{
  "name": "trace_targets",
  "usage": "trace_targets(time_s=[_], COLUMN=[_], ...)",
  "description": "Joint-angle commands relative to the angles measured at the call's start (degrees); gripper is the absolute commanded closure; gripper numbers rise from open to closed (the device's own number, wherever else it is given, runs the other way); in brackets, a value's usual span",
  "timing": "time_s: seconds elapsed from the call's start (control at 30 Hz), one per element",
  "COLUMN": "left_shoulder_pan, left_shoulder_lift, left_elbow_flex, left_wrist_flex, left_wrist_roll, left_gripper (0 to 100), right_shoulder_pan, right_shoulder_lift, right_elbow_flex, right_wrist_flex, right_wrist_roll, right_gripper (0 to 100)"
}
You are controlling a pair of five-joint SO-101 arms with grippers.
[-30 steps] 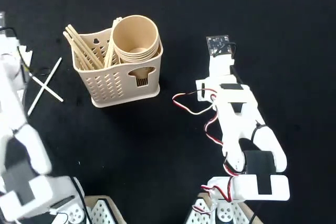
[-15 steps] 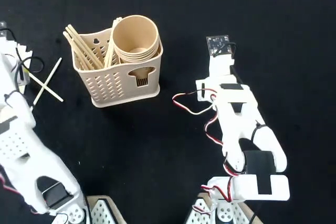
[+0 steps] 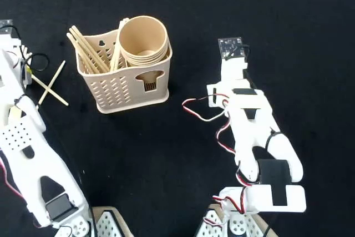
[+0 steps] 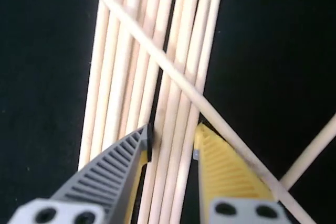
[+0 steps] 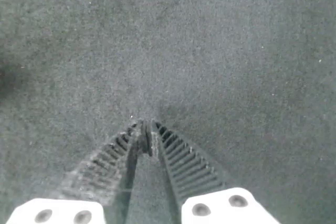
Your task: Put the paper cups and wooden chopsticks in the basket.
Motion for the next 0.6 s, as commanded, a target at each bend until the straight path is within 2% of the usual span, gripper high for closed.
trace_targets(time_s=[0.0,0.13,0.27,0.57], left_shoulder_pan=[1.89,2.42,2.42,2.42], left_shoulder_lift=[8.44,14.15,19.25,16.53], left_elbow_flex=[-11.74,-20.97,-29.49,-29.67], left_wrist_flex=[5.19,11.87,16.88,18.02], left_wrist_roll=[-3.08,-7.03,-7.21,-6.24], left_gripper=[88,95,97,97], right_shoulder_pan=[-0.79,-0.79,-0.79,-0.79], right_shoulder_lift=[-0.22,-0.22,-0.22,-0.22], right_elbow_flex=[-3.12,-3.12,-3.12,-3.12], right_wrist_flex=[0.18,0.18,0.18,0.18], right_wrist_roll=[0.53,0.53,0.53,0.53], right_gripper=[98.7,98.7,98.7,98.7])
